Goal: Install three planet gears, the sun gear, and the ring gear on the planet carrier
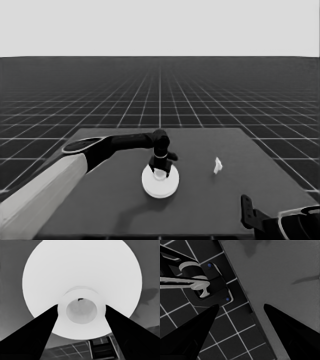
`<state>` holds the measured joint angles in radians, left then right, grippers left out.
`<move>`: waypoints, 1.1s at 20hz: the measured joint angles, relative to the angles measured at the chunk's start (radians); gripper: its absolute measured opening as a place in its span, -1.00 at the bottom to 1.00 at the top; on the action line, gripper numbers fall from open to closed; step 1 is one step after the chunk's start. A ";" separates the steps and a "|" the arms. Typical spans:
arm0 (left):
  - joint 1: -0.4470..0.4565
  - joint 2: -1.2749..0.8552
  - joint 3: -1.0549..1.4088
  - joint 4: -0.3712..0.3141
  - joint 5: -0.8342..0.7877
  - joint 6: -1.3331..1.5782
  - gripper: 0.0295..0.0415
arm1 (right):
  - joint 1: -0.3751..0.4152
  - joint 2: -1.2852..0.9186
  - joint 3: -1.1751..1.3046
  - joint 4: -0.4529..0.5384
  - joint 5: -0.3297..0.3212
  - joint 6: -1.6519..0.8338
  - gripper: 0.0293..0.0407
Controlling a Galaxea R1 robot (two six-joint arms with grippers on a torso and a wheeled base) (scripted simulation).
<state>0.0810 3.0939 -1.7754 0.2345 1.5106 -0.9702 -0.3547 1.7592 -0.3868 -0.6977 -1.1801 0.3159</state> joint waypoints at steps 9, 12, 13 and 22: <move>0.000 0.000 0.000 0.000 0.000 0.079 -0.11 | 0.000 0.000 0.000 0.000 0.000 0.000 0.61; 0.000 0.000 0.000 0.000 0.000 0.105 -0.11 | 0.000 0.000 0.000 0.000 0.000 0.000 0.61; 0.000 0.000 0.000 0.000 0.000 0.113 -0.11 | 0.000 0.000 0.000 0.000 0.000 0.000 0.61; -0.001 0.000 0.000 0.000 0.000 0.168 0.49 | 0.000 0.000 0.000 0.000 0.000 0.000 0.61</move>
<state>0.0799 3.0941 -1.7751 0.2345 1.5105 -0.8020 -0.3547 1.7592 -0.3868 -0.6977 -1.1801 0.3159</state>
